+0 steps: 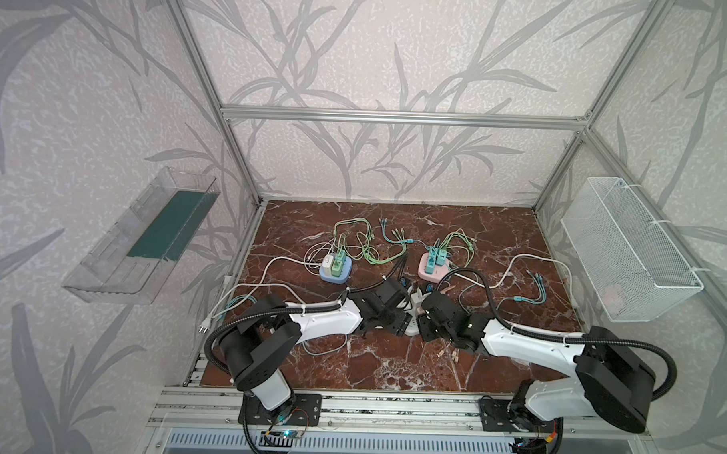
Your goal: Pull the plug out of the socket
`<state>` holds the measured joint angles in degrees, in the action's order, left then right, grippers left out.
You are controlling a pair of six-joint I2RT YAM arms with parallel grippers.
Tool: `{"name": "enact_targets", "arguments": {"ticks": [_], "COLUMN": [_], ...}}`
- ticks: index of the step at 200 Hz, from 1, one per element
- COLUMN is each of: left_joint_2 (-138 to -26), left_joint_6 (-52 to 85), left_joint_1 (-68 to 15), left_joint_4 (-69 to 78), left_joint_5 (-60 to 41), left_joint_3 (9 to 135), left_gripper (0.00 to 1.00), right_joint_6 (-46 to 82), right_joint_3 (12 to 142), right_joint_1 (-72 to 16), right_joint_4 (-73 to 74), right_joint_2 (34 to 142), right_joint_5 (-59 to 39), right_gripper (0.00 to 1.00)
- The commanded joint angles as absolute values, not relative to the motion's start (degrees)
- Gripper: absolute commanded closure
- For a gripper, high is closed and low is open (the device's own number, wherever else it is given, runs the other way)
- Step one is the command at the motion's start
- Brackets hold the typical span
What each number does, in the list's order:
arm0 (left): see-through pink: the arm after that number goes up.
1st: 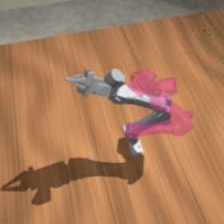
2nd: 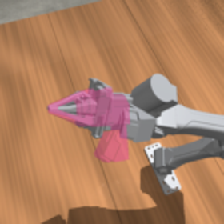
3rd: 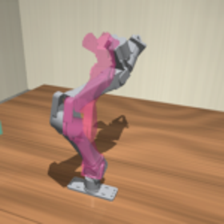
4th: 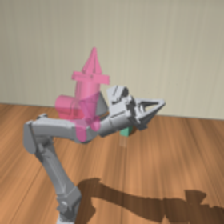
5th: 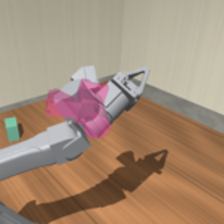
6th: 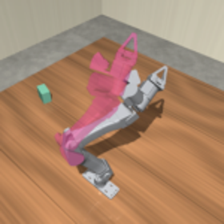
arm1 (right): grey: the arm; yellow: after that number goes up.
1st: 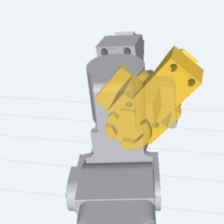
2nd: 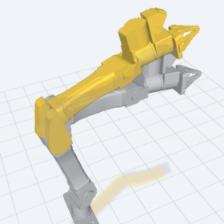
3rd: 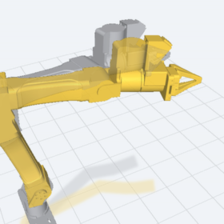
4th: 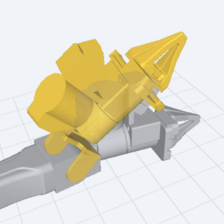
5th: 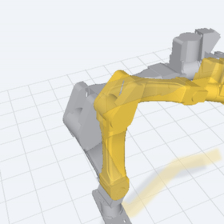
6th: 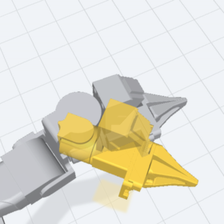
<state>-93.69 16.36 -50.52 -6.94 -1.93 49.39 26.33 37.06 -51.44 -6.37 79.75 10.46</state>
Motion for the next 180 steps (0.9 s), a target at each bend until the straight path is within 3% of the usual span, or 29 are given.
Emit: {"name": "enact_targets", "arguments": {"ticks": [1, 63, 180], "left_joint_2": [-94.7, -95.7, -99.5], "left_joint_6": [17.6, 17.6, 19.1], "left_joint_1": [-50.6, -50.8, -50.8], "left_joint_4": [-8.5, -10.8, -15.9], "left_joint_5": [0.2, 3.1, 5.8], "left_joint_3": [51.2, 51.9, 54.8], "left_gripper": [0.23, 0.25, 0.27], "right_joint_6": [25.8, 25.7, 27.9], "right_joint_3": [39.0, 39.9, 43.2], "right_joint_1": [-51.9, -51.8, -51.8], "right_joint_4": [-6.2, -6.3, -9.0], "right_joint_2": [80.2, 80.1, 79.4], "right_joint_5": [10.0, 9.8, 12.8], "right_gripper": [0.68, 0.77, 0.86]}}
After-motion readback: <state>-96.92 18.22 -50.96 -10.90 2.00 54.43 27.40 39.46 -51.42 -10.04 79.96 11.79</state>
